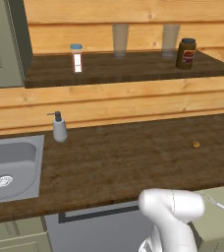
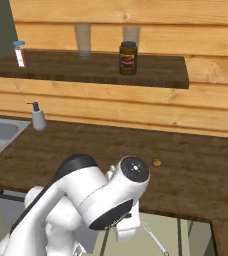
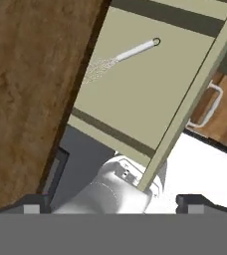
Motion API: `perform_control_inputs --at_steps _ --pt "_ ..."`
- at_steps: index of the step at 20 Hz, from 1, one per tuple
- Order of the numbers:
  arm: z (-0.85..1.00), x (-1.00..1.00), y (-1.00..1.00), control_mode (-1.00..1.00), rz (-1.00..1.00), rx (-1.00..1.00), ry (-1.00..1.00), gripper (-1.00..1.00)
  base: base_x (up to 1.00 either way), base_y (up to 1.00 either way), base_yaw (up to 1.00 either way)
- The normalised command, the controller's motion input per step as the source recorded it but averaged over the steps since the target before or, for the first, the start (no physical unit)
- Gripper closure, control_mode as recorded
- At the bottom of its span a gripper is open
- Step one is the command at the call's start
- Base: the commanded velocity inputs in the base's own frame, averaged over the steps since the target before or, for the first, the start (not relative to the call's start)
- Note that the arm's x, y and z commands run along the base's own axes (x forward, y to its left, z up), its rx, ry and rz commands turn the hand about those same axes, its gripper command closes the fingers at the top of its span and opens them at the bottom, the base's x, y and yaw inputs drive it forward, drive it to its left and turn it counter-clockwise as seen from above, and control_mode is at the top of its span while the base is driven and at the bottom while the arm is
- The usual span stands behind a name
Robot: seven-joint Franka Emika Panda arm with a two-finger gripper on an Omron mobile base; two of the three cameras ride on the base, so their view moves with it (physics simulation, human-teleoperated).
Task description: Pick the whisk from the drawer and place it on the counter.
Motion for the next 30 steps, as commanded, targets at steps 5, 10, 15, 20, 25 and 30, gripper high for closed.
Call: perform_control_inputs --at_steps 5,10,15,20,25,30 --pt "-0.91 -0.06 -0.73 -1.00 -0.39 0.30 0.67 -1.00 0.00 0.00 0.00" --pt "-0.96 0.00 -0.51 -1.00 -0.31 0.29 0.38 -1.00 0.00 0.00 0.00" --pt "-0.84 0.14 -0.13 -1.00 -0.21 0.13 0.13 -1.00 0.00 0.00 0.00" --pt "-0.71 -0.07 -0.02 -1.00 -0.14 0.00 0.18 -1.00 0.00 0.00 0.00" --pt "-0.33 -0.21 -0.07 -1.00 -0.09 -0.02 0.07 -1.00 0.00 0.00 0.00" --pt "-0.28 0.00 0.00 -1.00 0.00 -0.14 0.00 -1.00 0.00 0.00 0.00"
